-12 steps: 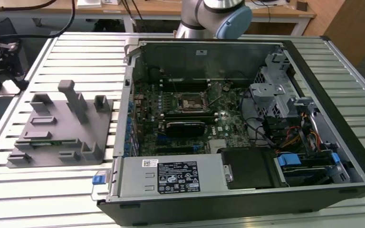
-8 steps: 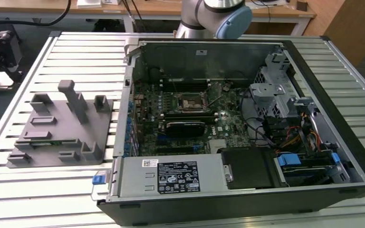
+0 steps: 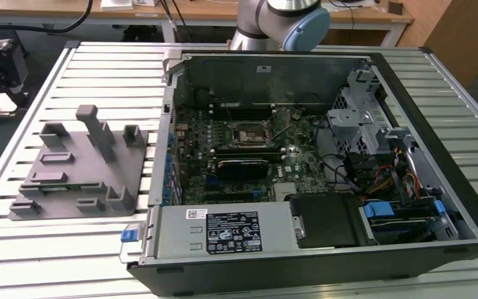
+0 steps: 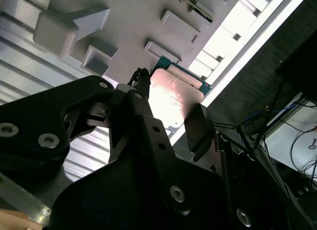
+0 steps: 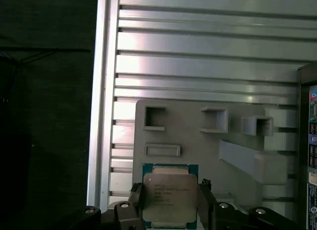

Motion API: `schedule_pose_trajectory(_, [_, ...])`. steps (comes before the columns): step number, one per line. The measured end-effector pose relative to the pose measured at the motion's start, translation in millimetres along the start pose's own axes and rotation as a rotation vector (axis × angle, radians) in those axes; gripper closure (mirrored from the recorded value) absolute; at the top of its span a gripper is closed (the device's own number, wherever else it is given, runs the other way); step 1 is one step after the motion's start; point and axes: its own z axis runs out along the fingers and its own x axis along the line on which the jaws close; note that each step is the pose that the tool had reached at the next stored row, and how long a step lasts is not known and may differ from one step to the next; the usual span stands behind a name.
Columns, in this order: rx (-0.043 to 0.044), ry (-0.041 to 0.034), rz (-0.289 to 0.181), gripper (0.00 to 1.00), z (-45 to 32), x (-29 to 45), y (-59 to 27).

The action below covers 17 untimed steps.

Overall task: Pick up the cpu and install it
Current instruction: 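Pick up the cpu and move it towards the insertion slot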

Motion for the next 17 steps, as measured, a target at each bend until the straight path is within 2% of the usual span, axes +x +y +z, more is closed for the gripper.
schedule_pose_trajectory(17, [0.0000, 0.0001, 0.000, 0.47, -5.0, -0.1, 0.3])
